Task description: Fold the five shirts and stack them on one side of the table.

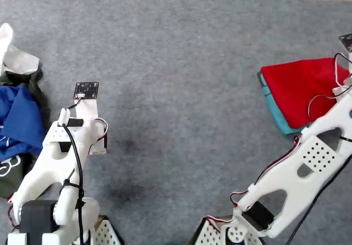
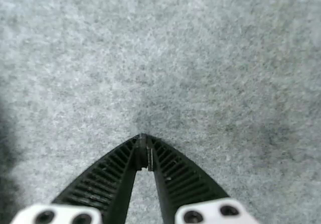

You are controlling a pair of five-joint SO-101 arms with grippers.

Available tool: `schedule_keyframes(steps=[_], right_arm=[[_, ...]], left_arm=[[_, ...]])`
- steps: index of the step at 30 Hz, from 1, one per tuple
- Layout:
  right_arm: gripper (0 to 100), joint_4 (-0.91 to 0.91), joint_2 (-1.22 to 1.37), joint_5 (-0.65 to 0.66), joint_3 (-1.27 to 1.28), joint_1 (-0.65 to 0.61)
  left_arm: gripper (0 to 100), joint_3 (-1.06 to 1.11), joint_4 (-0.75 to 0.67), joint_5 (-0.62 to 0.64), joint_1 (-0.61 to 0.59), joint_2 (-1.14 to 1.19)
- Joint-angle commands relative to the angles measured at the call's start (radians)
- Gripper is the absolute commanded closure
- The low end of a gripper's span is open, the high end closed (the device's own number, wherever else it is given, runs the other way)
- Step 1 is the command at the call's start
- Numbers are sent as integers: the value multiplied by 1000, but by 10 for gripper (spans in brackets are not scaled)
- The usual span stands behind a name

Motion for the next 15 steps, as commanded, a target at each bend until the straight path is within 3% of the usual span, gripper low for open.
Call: schedule_keyframes(steps=[1,4,8,10,14,15], right_arm=[[636,5,-15,6,-96,18],[586,14,-15,11,-145,18],[639,12,-39,9,-145,14],[721,11,-41,8,-143,12],[994,-52,-5,6,-110,18],[962,-72,18,6,-99,26]], left_arm=[[970,-2,-11,-2,-5,-25],[970,2,-11,-3,-5,-31],[970,2,-11,-3,-7,-31],[970,2,-11,-3,-7,-31],[970,4,-9,-3,-7,-31],[970,4,-9,-3,-7,-31]])
